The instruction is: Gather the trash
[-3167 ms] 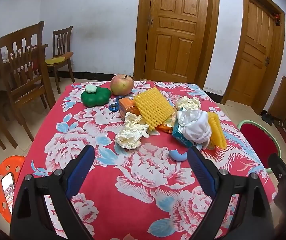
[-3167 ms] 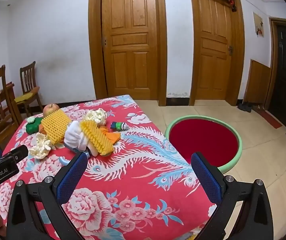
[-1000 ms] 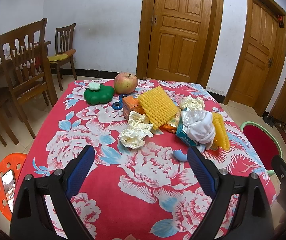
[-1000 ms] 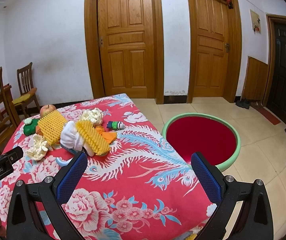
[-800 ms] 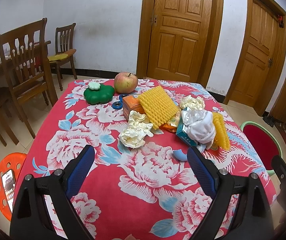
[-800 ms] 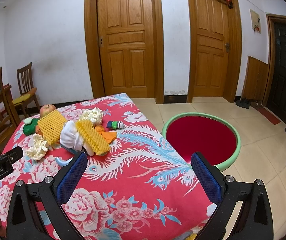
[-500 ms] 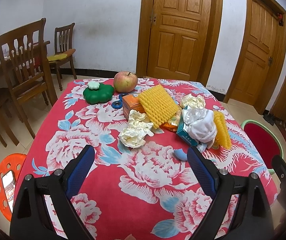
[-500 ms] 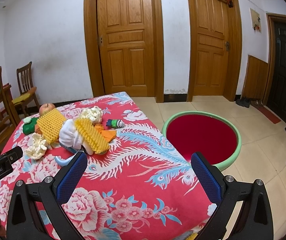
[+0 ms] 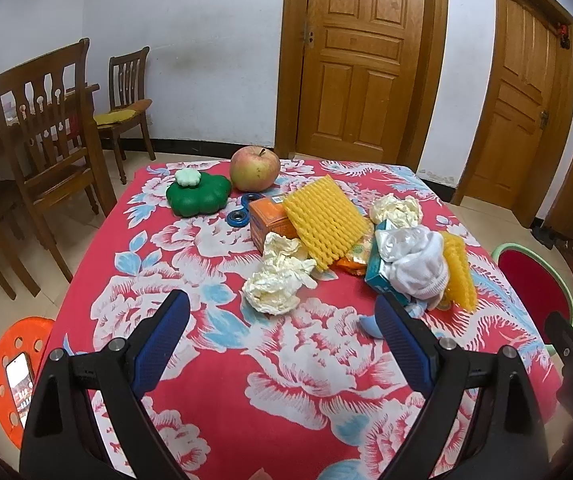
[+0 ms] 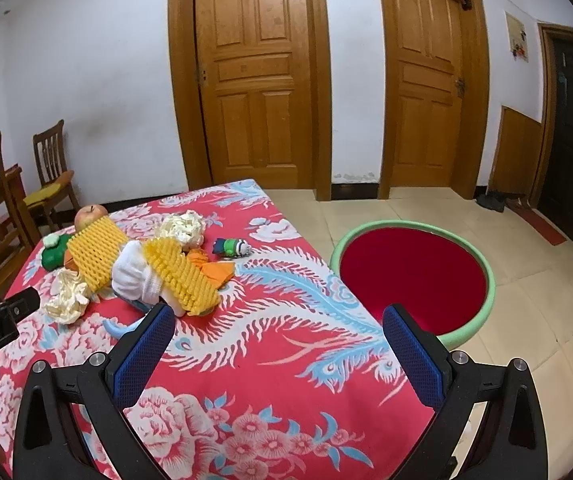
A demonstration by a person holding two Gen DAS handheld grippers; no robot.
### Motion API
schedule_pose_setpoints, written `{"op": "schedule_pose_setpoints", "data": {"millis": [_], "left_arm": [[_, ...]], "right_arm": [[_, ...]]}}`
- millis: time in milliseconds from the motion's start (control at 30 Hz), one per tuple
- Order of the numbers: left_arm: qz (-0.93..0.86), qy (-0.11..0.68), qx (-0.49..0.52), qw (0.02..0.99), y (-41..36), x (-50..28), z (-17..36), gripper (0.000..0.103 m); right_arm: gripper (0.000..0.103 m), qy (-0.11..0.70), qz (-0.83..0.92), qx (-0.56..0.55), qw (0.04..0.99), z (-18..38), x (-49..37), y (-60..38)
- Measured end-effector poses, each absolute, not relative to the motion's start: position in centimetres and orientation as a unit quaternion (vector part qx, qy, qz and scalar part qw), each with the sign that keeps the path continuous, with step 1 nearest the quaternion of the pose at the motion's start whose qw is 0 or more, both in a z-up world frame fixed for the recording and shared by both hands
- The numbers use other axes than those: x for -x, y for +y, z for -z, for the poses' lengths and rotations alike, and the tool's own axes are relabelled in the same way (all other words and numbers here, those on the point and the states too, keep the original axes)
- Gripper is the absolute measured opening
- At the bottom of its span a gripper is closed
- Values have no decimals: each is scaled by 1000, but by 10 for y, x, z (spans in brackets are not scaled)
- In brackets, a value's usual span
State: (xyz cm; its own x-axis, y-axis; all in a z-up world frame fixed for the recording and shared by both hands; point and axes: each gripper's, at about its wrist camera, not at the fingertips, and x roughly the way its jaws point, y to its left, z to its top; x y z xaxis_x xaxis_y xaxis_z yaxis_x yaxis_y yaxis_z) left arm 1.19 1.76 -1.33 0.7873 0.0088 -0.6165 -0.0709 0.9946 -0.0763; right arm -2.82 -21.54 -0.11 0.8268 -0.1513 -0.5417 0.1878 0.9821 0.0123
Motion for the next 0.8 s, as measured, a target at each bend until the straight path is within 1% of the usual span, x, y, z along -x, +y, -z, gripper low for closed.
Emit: {"op": "schedule_pose_setpoints", "data": {"millis": [433,633,800], "left_arm": [[-28,341,52,938,35,-52,7,93],[-20,350,56,935,42,-78,7,93],[-7,368,47,929,44,-94,19,93]], "right_arm": [[103,272,53,-41,960,-5,-6,-207],[103,286,27,-28,957,-1,-36,-193],[103,308,9,-24,951,9,-55,-185]]}}
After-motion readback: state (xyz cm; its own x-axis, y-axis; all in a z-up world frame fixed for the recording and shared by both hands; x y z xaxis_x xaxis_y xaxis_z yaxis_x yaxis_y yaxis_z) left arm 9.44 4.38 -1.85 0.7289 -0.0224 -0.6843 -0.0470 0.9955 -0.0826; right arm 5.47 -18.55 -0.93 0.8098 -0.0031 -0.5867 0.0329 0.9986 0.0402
